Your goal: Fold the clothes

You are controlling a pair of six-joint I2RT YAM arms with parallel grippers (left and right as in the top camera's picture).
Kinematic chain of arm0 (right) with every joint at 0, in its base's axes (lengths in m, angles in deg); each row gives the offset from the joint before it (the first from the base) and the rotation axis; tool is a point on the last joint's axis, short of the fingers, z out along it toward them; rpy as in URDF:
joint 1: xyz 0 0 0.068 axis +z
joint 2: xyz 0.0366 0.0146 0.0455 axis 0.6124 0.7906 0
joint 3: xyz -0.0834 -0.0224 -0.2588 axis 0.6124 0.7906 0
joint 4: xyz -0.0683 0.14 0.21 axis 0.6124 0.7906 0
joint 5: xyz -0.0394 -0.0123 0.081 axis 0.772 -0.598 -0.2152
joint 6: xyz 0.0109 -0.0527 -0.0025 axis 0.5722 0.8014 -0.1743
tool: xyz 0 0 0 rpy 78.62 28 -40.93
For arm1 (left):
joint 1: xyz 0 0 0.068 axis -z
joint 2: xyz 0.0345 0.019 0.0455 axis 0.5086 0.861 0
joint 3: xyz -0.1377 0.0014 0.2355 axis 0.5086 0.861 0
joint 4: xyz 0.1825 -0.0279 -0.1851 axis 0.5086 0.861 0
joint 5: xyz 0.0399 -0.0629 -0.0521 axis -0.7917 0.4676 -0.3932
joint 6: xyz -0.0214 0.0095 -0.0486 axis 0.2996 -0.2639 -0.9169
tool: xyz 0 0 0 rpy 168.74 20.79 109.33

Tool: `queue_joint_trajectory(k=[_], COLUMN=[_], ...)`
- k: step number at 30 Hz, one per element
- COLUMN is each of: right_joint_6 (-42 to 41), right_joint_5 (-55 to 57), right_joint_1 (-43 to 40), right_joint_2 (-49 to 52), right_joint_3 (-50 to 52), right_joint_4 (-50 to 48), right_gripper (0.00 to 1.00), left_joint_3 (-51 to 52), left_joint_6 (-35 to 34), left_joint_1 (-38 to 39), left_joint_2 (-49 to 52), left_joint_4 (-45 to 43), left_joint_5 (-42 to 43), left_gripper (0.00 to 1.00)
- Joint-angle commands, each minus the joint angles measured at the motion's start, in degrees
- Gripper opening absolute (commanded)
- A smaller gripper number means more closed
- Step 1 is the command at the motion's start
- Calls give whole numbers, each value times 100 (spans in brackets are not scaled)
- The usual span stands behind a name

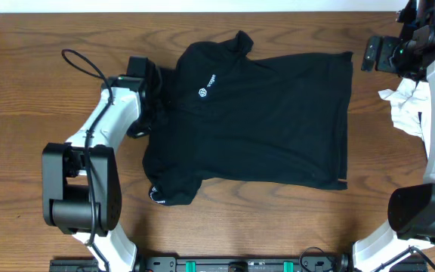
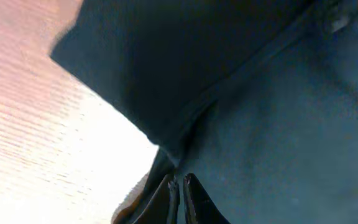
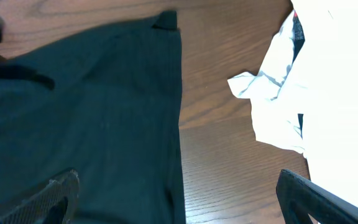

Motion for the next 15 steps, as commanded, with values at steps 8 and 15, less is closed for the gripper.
queue_joint_trajectory(k=[8, 15], right_joint_6=[-70, -70], right_joint_5=[59, 59], right_joint_1=[11, 11], right_joint_2=[0, 0], right_joint_3=[9, 9], right_joint_4=[11, 11], right_gripper=[99, 99], left_joint_3=[968, 1401], left_joint_6=[-216, -221], left_joint_1=[-2, -2], left_joint_2=[76, 76], left_joint_4=[-354, -184], left_joint_5=[20, 22], left_gripper=[6, 6])
